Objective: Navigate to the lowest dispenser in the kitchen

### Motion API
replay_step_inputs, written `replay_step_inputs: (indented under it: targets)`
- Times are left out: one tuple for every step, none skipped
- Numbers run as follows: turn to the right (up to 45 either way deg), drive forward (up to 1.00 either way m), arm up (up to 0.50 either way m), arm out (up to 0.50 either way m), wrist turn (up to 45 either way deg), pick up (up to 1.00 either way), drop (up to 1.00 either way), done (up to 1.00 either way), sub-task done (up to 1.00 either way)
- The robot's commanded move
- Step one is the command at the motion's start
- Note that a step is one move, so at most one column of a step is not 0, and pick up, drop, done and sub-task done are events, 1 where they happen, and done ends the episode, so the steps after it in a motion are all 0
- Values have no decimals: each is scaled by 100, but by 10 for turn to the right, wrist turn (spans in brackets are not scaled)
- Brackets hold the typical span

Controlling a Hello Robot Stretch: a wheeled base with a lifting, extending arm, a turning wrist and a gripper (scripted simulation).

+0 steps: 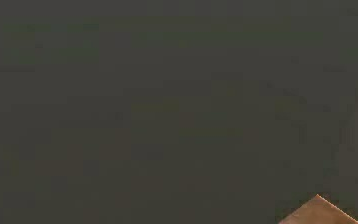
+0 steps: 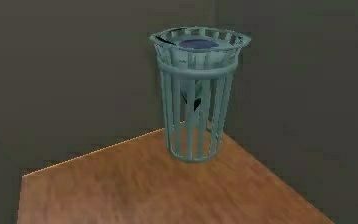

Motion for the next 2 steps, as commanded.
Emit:
replay_step_inputs:
  targets:
    - [-450, 0, 0, 0, 0, 0, 0, 0, 0]
    - [-450, 0, 0, 0, 0, 0, 0, 0, 0]
